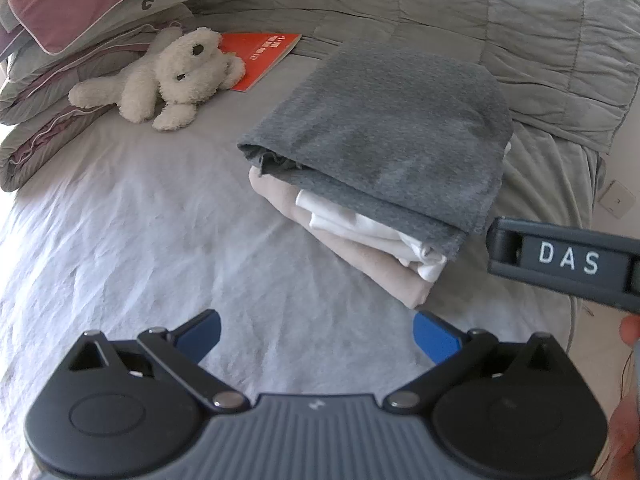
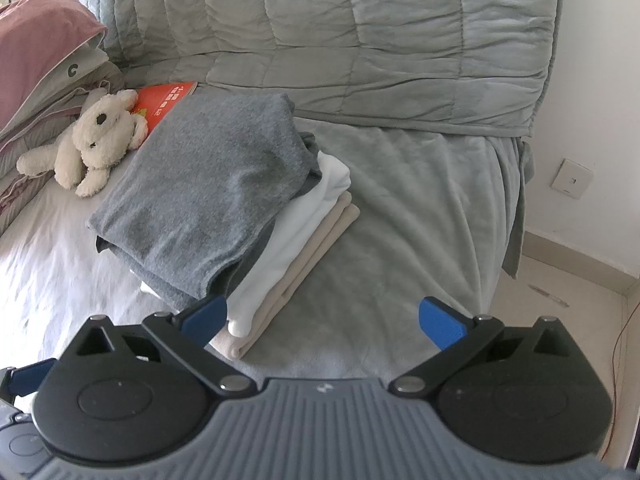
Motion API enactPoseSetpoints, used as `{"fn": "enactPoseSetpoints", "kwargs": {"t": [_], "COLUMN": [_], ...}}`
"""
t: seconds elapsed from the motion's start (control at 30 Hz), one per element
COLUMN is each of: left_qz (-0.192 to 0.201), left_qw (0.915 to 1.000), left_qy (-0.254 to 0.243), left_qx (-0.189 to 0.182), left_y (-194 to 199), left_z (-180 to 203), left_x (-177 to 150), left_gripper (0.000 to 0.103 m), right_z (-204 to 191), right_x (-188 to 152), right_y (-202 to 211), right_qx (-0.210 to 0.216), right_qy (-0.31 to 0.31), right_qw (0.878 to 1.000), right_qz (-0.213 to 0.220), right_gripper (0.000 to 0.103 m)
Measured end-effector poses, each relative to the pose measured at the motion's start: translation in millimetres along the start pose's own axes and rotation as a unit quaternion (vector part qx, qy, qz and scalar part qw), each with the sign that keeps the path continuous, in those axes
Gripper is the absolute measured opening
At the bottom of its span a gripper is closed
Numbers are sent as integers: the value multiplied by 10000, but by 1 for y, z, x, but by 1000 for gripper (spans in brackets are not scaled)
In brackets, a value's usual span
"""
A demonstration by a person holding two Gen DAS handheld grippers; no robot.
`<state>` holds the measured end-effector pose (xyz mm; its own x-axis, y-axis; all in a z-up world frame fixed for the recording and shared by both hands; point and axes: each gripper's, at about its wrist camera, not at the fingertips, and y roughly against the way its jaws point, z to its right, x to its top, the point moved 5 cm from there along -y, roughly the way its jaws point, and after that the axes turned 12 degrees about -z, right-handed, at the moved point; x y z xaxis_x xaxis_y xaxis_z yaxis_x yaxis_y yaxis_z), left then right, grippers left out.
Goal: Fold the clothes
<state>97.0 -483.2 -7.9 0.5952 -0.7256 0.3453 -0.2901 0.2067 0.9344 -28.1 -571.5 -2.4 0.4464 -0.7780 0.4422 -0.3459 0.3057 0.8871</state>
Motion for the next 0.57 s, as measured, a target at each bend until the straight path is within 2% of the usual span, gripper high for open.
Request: {"fn": "enactPoseSetpoints", "kwargs": {"t": [0.57], "left_qz": [-18], "left_qw": [10000], "left_qy": [22], "left_qx": [-57], "left_y": [-2], "left_z": [-1], "left_x": [-1], "left_gripper": [102], "right_z": [-1], "right_x": [-1], "right_y": [0], "right_qx": [-15], "right_qy": [7], "right_qw": [10000], "right_qz": [-11], "right_gripper": [103]}}
